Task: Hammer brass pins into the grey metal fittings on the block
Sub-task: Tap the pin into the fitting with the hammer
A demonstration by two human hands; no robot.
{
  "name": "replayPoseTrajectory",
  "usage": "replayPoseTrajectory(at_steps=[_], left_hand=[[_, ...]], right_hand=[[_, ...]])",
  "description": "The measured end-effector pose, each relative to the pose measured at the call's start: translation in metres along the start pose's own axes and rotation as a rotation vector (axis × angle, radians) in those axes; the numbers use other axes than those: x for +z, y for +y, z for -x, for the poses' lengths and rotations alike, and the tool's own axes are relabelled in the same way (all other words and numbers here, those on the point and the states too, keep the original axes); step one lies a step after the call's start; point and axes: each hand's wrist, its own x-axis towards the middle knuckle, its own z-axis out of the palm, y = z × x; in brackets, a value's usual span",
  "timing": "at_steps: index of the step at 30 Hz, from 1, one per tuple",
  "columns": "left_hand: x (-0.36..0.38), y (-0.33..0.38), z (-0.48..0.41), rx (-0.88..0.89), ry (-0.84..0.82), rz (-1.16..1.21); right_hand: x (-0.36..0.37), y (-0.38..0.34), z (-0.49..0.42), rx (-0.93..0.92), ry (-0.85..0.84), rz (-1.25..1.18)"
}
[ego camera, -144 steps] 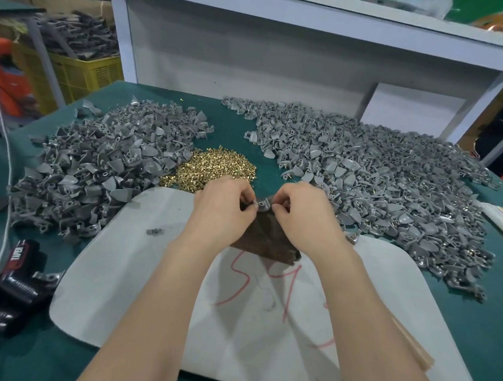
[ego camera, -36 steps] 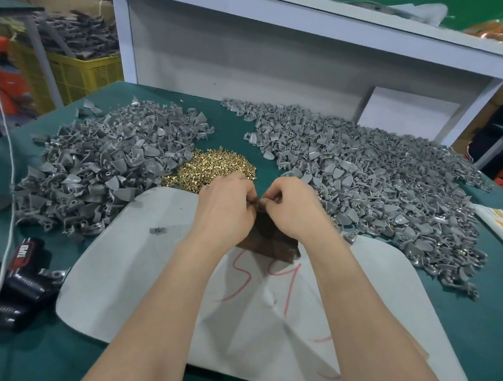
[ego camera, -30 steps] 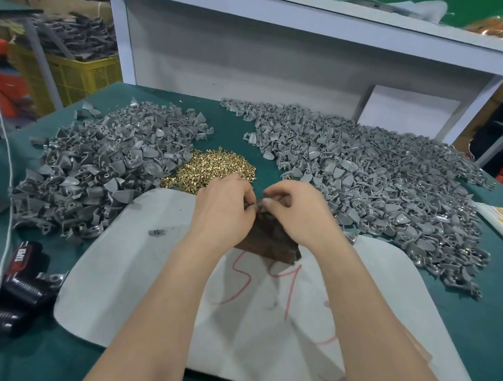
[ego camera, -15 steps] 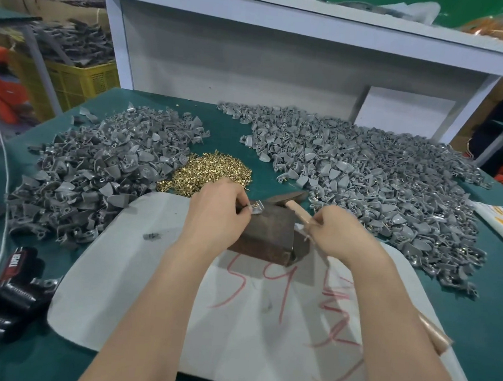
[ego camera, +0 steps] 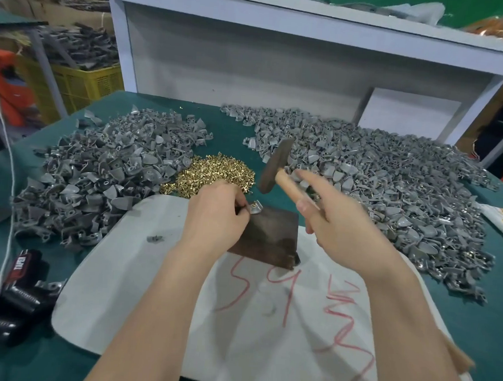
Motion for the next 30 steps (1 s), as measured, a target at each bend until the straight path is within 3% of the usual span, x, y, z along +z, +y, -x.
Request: replayPoseTrajectory(at_steps=[5,9,13,18,22,26,27,30], left_hand=[[0.003,-0.002,-0.001,0.007,0.030,0.050],[0.002,-0.001,-0.001,-0.032,0.014,0.073],[0.003,0.000,0.000,-0.040,0.034,0.114],[0.002,0.000,-0.001,-0.037,0.015,0.097],[0.003,-0.001,-0.002,-0.040,0.028,0.111],[0.002,0.000,0.000,-0.041,0.016,0.112],[0.001,0.000,0.000,-0.035,0.016,0.109],[0.002,-0.001,-0.001,-0.004,0.020,0.100]], right_hand=[[0.000,-0.005,0.009,-0.092,0.193,0.012],[0.006,-0.011,0.014,-0.103,0.045,0.080],[0.003,-0.013,0.015,-0.164,0.268,-0.015],[0.009,-0.013,0.015,-0.082,0.073,0.150],[0.007,-0.012,0.021,-0.175,0.329,0.049],[0.013,-0.009,0.020,-0.072,0.064,0.162],[0.012,-0.010,0.019,-0.073,0.082,0.166],[0.010,-0.012,0.021,-0.207,0.341,0.023]])
